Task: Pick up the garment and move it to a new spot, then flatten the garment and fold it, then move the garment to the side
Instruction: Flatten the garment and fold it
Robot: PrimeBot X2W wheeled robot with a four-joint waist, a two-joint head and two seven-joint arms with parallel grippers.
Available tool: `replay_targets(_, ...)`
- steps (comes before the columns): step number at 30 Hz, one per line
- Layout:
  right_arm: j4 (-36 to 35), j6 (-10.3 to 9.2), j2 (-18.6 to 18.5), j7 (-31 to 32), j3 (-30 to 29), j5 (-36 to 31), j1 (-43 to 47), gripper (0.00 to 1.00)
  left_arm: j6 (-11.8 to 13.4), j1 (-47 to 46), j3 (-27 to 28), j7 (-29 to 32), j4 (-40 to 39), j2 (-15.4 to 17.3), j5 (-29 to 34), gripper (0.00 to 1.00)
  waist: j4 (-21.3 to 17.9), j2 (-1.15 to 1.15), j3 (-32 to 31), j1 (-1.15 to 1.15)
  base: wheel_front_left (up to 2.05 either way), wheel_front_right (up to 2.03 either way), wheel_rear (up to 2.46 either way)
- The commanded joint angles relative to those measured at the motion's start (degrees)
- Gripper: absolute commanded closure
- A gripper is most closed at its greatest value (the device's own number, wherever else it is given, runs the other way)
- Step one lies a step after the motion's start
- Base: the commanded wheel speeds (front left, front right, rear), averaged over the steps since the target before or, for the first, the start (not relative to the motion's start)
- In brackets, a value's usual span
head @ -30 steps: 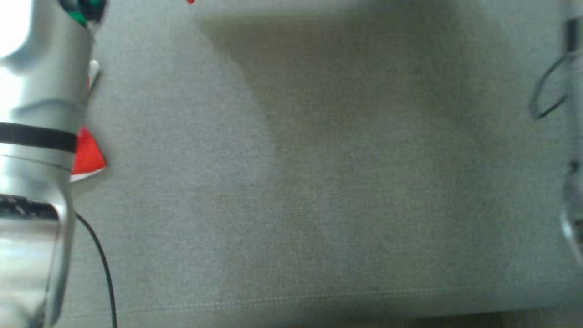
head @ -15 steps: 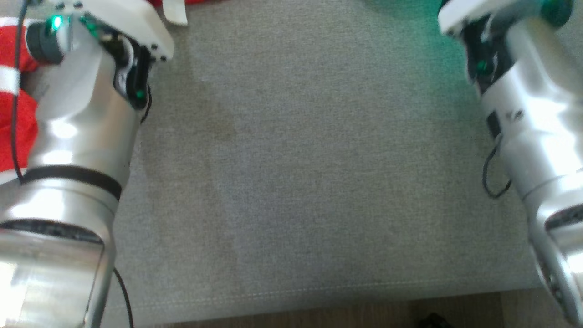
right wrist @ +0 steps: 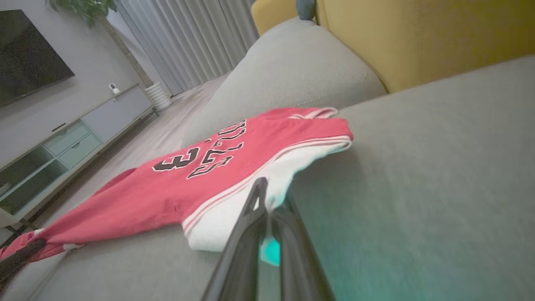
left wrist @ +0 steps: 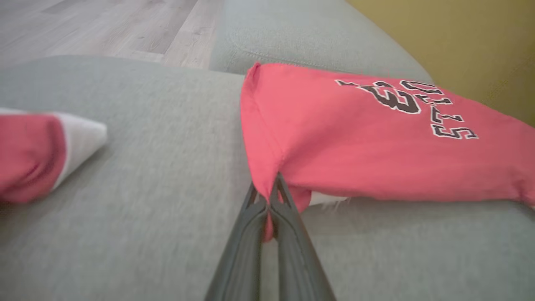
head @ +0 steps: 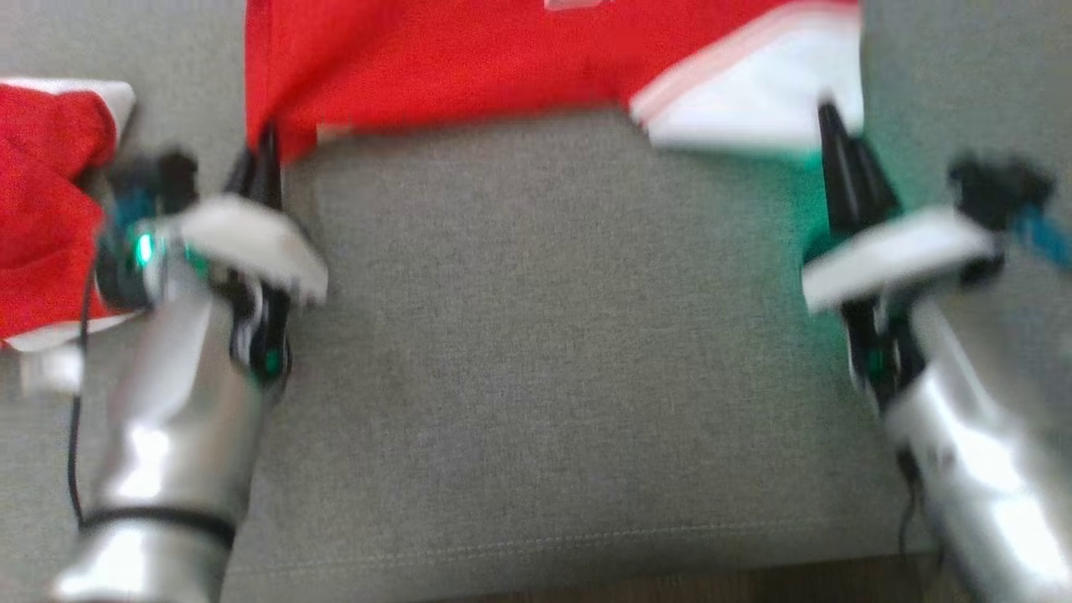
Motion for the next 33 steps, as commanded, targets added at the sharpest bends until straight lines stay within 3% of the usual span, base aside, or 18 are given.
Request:
replay_targets(1,-5.7,0.23,-0.2,-0.8,-1.4,-0.9,6.9,1.0,0.0,4.2,2.5,-0.7,-4.9,3.0,0.8,1.0,0.2,0.0,-2.7,0.0,0.0,0.0,0.0)
replay_targets(6,-18.0,0.23,0.1,1.0,-6.4,-3.8,23.0,1.0,0.7,15.9,2.4,-0.7,-10.8,4.8,2.3,1.0,0.7,0.0,-7.1,0.0,0.0,0.0,0.0)
replay_targets(7,-23.0,0.23,0.6,3.8,-8.8,-5.6,29.0,1.0,0.8,19.5,1.6,-0.5,-13.0,5.3,2.8,1.0,1.1,0.0,-8.7,0.0,0.0,0.0,0.0)
replay_targets(14,-41.4,0.23,6.2,17.8,-18.8,-11.3,47.9,1.0,2.7,31.1,0.1,4.5,-24.9,7.2,3.0,1.0,2.5,0.0,-13.0,0.0,0.0,0.0,0.0)
replay_targets(19,-49.5,0.23,8.8,25.4,-22.3,-12.4,55.7,1.0,5.1,37.6,0.8,8.2,-33.2,8.8,2.1,1.0,2.5,0.0,-14.7,0.0,0.0,0.0,0.0)
replay_targets(27,-56.4,0.23,10.0,34.7,-25.9,-9.6,60.3,1.0,9.0,47.0,1.2,18.6,-49.6,10.8,-0.2,1.0,2.0,0.0,-14.8,0.0,0.0,0.0,0.0)
replay_targets(33,-55.4,0.23,10.1,38.8,-28.4,-3.6,56.4,1.0,7.5,44.9,0.7,31.1,-55.2,13.2,-4.7,1.0,2.6,0.0,-12.4,0.0,0.0,0.0,0.0)
